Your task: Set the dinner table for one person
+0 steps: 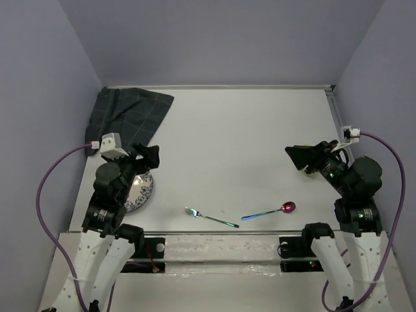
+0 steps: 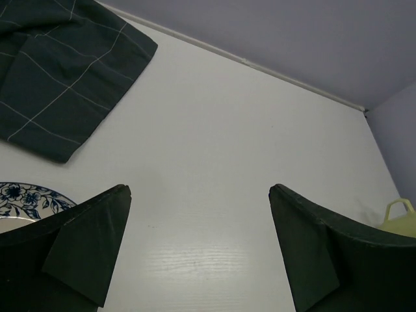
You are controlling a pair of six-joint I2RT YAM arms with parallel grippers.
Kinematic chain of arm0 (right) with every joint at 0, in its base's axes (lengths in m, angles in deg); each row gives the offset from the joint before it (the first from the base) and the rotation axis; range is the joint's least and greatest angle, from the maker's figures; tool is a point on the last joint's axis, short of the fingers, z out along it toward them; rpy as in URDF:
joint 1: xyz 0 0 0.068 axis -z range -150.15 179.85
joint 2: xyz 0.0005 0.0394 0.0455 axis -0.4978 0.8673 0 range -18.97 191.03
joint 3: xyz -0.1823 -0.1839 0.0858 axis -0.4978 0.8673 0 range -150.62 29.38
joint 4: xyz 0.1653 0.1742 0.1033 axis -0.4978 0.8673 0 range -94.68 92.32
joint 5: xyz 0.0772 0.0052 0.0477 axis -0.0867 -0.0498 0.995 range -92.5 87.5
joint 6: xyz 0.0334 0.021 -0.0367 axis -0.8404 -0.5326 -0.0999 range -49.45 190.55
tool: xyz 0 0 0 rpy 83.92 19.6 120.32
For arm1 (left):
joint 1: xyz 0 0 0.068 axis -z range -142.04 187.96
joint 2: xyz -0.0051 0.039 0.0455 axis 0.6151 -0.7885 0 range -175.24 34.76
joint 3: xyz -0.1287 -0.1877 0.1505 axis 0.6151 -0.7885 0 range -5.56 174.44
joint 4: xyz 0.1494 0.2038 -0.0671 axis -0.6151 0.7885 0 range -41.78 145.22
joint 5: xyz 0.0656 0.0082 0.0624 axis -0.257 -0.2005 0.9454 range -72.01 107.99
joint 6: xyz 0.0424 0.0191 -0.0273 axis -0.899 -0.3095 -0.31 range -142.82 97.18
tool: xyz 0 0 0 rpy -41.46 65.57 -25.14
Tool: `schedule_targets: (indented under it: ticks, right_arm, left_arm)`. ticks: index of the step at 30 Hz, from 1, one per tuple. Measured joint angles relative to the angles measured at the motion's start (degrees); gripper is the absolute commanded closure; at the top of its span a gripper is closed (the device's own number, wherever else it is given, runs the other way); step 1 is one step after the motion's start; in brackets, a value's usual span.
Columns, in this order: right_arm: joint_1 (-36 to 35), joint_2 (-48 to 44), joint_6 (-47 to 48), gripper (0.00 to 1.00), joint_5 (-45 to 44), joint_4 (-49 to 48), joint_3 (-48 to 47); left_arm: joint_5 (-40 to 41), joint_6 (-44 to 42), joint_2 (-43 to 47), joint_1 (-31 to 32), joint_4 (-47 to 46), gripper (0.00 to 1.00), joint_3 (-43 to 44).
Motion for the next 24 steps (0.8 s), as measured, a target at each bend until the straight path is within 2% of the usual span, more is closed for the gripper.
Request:
schedule_targets:
  ticks: [9, 14, 15, 17, 19, 20, 24]
  right_arm:
    - [0.0, 0.7, 0.3, 0.48, -0.1, -0.3, 0.2]
    - [0.0, 0.0, 0.7, 0.47, -0.4, -0.2, 1.2]
    - [0.0, 0.0, 0.7, 0.47, -0.4, -0.2, 1.2]
    - [0.0, -0.2, 0.9, 0.47, -0.4, -0.1, 1.2]
    - [0.0, -0.8, 1.2, 0.47, -0.4, 0.2, 1.3]
    - [0.0, -1.5, 1.6, 0.46, -0.7, 0.4, 1.4]
    - [-0.1, -4.4, 2.7, 0.46, -2.3, 0.9, 2.0]
  left_arm:
    - [0.6, 2.0, -10.1, 0.0, -0.9, 0.01, 2.7]
    - [-1.0, 4.0, -20.1, -3.2, -5.3, 0.01, 4.6]
    - [-3.4, 5.0, -22.5, -5.4, -7.8, 0.07, 4.7]
    - [-4.9, 6.1, -26.7, -8.4, -9.2, 0.31, 4.7]
    - [-6.9, 7.7, -31.8, -13.3, -11.7, 0.42, 4.1]
    - [-7.5, 8.3, -33.3, -15.3, -12.2, 0.46, 3.9]
    - [-9.3, 10.7, -38.6, -24.7, -14.4, 0.47, 3.3]
